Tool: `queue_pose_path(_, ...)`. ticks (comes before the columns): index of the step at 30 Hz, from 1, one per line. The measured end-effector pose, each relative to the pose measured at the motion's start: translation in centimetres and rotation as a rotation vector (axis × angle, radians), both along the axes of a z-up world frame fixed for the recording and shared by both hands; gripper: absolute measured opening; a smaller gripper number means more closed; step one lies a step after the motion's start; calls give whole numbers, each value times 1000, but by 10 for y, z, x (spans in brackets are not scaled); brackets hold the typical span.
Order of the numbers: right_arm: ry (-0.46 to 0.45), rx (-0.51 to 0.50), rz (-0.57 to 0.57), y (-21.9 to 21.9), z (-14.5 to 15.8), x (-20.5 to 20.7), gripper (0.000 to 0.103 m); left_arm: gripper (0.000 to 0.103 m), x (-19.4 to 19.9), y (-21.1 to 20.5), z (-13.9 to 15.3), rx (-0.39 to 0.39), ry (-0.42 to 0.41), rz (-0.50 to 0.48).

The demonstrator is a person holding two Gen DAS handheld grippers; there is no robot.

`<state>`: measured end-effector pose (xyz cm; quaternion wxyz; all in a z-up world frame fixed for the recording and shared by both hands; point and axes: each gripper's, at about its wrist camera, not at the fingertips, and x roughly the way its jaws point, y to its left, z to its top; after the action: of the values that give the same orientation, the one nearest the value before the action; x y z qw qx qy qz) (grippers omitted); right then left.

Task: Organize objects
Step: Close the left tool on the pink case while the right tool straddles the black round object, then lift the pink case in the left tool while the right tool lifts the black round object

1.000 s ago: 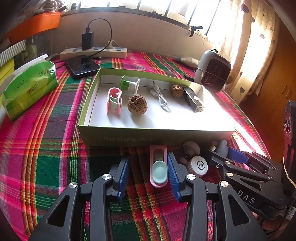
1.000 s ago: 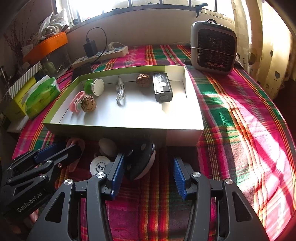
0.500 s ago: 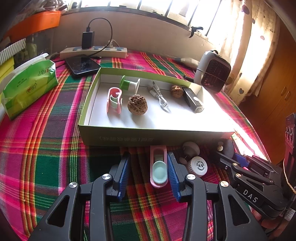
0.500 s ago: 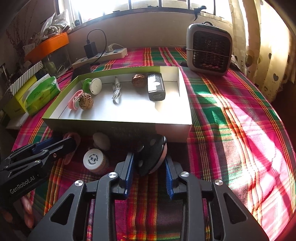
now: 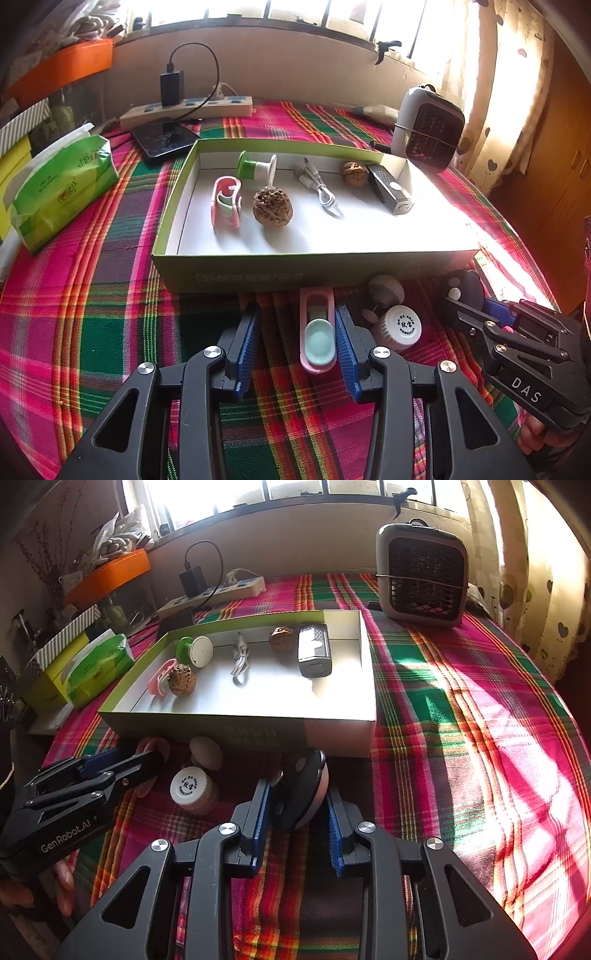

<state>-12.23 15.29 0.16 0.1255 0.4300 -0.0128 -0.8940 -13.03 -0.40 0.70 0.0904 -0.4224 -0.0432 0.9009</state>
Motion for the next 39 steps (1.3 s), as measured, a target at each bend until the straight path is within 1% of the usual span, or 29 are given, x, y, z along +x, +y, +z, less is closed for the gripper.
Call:
queue_pose_path(8, -2, -5, 12, 2, 0, 0, 29, 38, 0, 10, 1, -90, 2, 0)
queue_pose_path(13, -3, -14, 14, 3, -1, -1, 29, 35, 0, 13, 1, -118, 3, 4)
queue_pose_path(15, -3, -16, 14, 3, -1, -1, 29, 31, 0, 12, 1, -125, 3, 13)
queue_pose_path(17, -3, -15, 14, 3, 0, -1, 29, 25, 0, 11, 1, -129, 3, 26)
queue_pose_path(24, -1, -3, 17, 1, 0, 0, 29, 16, 0, 7, 1, -132, 3, 38)
queue_pose_path(39, 10, 11, 18, 0, 1, 1, 29, 16, 2, 6, 1, -125, 2, 38)
